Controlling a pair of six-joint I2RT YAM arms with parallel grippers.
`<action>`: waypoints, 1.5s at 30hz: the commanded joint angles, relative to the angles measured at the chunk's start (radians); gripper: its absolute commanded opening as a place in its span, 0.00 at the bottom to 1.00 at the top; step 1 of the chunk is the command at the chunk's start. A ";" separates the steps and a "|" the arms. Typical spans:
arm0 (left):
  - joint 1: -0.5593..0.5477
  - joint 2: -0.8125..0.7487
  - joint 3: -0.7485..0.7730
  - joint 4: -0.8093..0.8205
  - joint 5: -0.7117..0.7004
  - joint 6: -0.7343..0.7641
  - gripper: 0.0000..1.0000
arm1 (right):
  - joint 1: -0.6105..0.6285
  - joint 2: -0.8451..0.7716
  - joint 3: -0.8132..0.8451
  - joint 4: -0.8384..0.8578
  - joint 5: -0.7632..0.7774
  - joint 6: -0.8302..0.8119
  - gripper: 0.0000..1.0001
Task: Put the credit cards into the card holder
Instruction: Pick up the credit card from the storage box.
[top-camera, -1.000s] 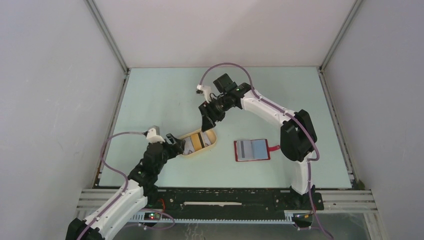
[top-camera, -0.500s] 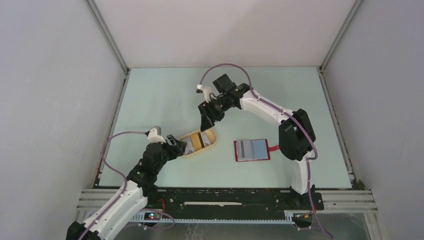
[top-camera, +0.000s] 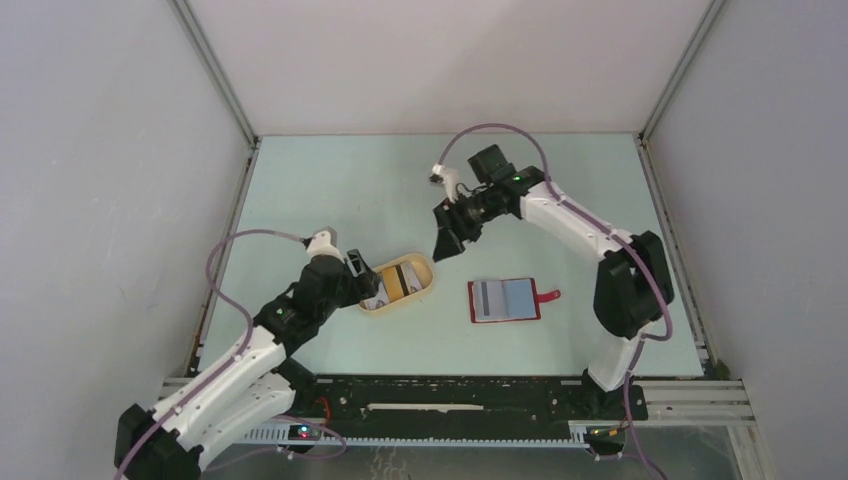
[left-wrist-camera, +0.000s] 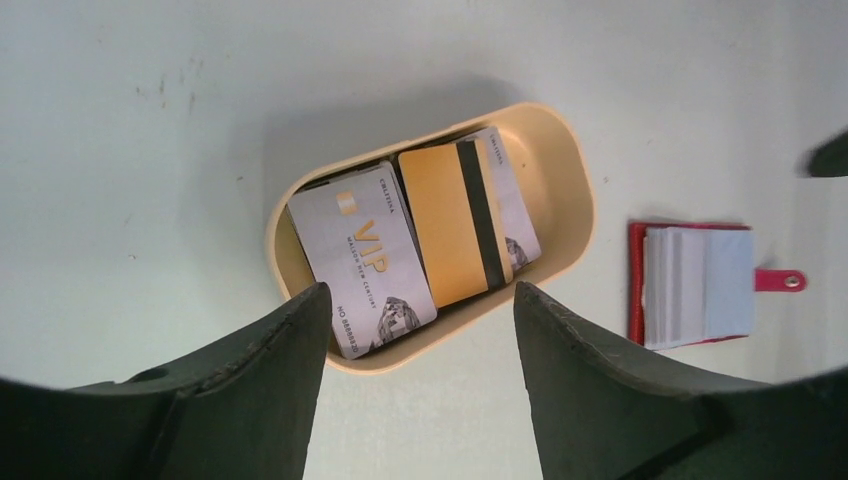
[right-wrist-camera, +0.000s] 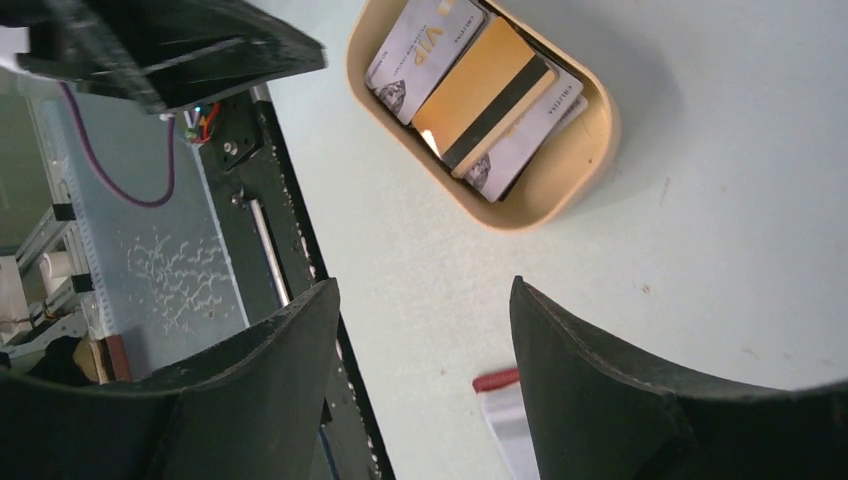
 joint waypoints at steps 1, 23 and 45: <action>-0.065 0.120 0.113 -0.083 -0.108 -0.056 0.73 | -0.096 -0.151 -0.057 -0.043 -0.113 -0.113 0.72; -0.253 0.255 0.257 -0.195 -0.511 -0.164 1.00 | -0.186 -0.244 -0.137 -0.040 -0.206 -0.138 0.70; -0.228 0.345 0.331 -0.237 -0.318 -0.193 1.00 | -0.189 -0.214 -0.137 -0.038 -0.210 -0.136 0.70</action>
